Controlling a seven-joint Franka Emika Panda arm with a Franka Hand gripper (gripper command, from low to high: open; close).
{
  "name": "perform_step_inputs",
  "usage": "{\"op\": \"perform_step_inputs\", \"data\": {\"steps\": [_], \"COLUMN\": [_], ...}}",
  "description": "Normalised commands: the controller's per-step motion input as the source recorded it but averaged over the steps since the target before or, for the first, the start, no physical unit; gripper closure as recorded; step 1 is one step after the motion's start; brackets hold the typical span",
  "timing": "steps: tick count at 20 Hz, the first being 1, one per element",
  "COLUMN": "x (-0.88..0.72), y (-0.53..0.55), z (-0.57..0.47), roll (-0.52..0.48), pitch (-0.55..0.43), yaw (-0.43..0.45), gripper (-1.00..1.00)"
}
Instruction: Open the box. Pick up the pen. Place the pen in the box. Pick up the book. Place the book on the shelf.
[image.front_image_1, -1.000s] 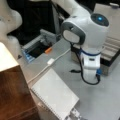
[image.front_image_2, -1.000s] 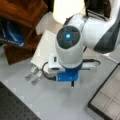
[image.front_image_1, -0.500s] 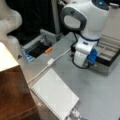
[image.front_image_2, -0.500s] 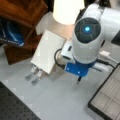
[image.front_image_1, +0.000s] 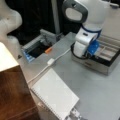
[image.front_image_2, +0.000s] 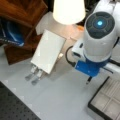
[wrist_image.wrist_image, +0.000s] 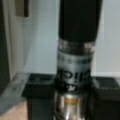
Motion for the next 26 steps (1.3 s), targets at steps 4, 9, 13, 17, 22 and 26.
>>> {"op": "perform_step_inputs", "data": {"steps": [4,9,13,17,22,26], "x": [-0.07,0.01,0.09,0.18,0.25,0.27], "y": [0.44,0.51,0.45,0.34,0.21,0.17], "z": [0.02,-0.08,-0.12,-0.12,-0.12,-0.13], "roll": [0.066,0.077,0.074,0.072,0.022,-0.048], "pitch": [-0.035,-0.058,-0.033,-0.012,0.018,0.022], "yaw": [-0.218,-0.217,-0.212,-0.220,-0.201,-0.147], "gripper": [1.00,1.00,1.00,1.00,1.00,1.00]}}
